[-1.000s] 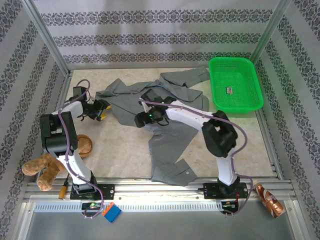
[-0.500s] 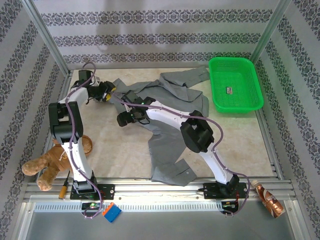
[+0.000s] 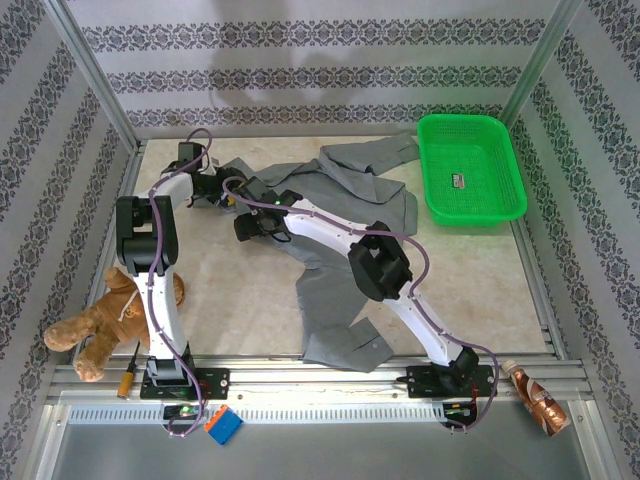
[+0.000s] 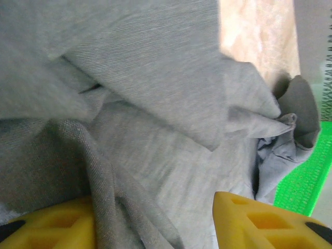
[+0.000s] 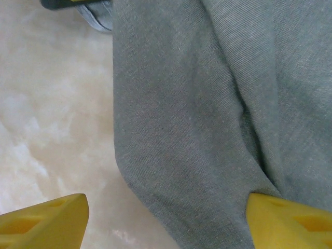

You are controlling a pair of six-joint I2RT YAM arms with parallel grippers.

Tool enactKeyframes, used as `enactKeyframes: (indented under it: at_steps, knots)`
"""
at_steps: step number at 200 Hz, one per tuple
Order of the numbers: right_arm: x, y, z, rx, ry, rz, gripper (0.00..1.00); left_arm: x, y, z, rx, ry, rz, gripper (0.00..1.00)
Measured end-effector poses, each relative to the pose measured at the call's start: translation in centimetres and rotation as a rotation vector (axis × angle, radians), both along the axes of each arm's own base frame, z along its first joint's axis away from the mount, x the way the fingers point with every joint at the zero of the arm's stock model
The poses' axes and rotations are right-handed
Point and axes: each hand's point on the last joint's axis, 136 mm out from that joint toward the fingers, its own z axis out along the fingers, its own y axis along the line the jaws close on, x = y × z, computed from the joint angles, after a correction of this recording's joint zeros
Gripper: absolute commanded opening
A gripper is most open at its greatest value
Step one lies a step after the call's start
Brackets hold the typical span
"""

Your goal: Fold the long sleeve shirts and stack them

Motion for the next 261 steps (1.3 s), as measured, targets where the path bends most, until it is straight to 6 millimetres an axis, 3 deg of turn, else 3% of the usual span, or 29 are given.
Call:
enactKeyframes:
  at_steps: [26, 56, 90, 101, 128, 144, 165, 185, 211, 234, 261]
  knots:
    - [0.3, 0.2, -1.2, -0.012, 0.018, -0.022, 0.69, 0.2, -0.1, 0.4, -0.008, -0.010, -0.006, 0.53]
    - [0.9, -0.6, -2.6, -0.036, 0.038, -0.080, 0.28, 0.0, -0.2, 0.6, -0.017, -0.011, -0.010, 0.53]
    - [1.7, -1.9, -2.8, -0.037, 0.049, -0.134, 0.05, -1.7, 0.4, 2.7, -0.028, -0.020, 0.016, 0.60]
    - [1.8, -2.6, -2.6, -0.033, 0.057, -0.154, 0.00, -2.3, 1.0, 4.3, -0.028, -0.044, 0.034, 0.62]
    - [1.6, -4.3, -1.6, -0.014, 0.087, -0.172, 0.00, -3.5, 3.4, 9.7, -0.014, -0.144, 0.086, 0.64]
    - [1.4, -4.8, 0.0, 0.032, 0.109, -0.174, 0.00, -4.4, 4.8, 12.8, 0.006, -0.199, 0.116, 0.64]
    - [1.1, -4.5, 3.3, 0.141, 0.141, -0.160, 0.00, -6.1, 5.3, 14.5, 0.045, -0.220, 0.132, 0.64]
    - [0.8, -4.1, 6.7, 0.237, 0.148, -0.131, 0.00, -8.5, 4.8, 13.5, 0.069, -0.183, 0.126, 0.64]
    - [0.1, -3.5, 9.7, 0.323, 0.167, -0.097, 0.00, -12.5, 4.2, 9.2, 0.087, -0.065, 0.124, 0.64]
    - [-0.5, -2.9, 10.3, 0.372, 0.219, -0.081, 0.00, -15.8, 3.6, 5.5, 0.088, 0.038, 0.122, 0.64]
    - [-1.2, -2.6, 10.4, 0.407, 0.278, -0.072, 0.00, -17.9, 1.9, 3.1, 0.062, 0.098, 0.112, 0.58]
